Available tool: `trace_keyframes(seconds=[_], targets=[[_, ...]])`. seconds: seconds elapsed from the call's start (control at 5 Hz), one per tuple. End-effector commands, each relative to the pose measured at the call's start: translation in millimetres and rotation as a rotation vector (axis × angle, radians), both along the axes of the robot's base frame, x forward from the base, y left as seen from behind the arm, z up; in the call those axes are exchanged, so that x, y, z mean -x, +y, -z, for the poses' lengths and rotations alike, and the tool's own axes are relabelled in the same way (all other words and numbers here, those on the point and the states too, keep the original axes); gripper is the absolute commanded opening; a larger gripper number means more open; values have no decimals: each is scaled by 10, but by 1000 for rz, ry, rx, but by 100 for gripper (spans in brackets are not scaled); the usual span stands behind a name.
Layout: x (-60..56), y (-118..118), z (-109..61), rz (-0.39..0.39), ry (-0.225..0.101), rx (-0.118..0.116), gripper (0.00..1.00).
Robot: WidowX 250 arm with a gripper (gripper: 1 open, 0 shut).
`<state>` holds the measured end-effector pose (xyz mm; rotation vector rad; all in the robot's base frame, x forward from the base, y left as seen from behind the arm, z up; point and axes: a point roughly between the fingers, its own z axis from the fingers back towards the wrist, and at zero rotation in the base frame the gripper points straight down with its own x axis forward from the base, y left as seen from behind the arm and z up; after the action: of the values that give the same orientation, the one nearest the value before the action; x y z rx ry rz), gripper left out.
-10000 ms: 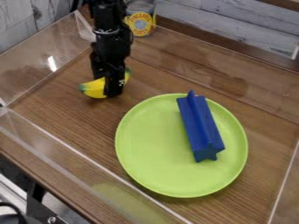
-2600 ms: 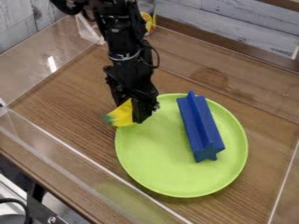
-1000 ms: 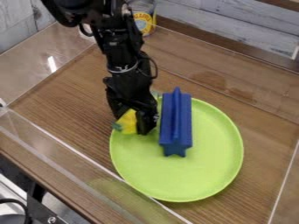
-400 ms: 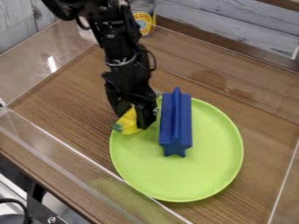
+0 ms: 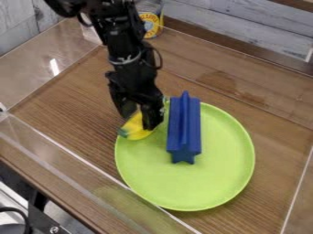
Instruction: Put the banana in the green plate
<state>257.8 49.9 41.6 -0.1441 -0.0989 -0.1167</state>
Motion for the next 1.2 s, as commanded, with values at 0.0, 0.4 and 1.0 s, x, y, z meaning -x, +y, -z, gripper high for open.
trace_keyframes(seconds=[0.0, 0.4, 1.0], targets=[[-87, 61, -220, -17, -72, -15, 100], [-107, 75, -286, -20, -85, -13, 100], [-125, 60, -356, -17, -96, -8, 100]])
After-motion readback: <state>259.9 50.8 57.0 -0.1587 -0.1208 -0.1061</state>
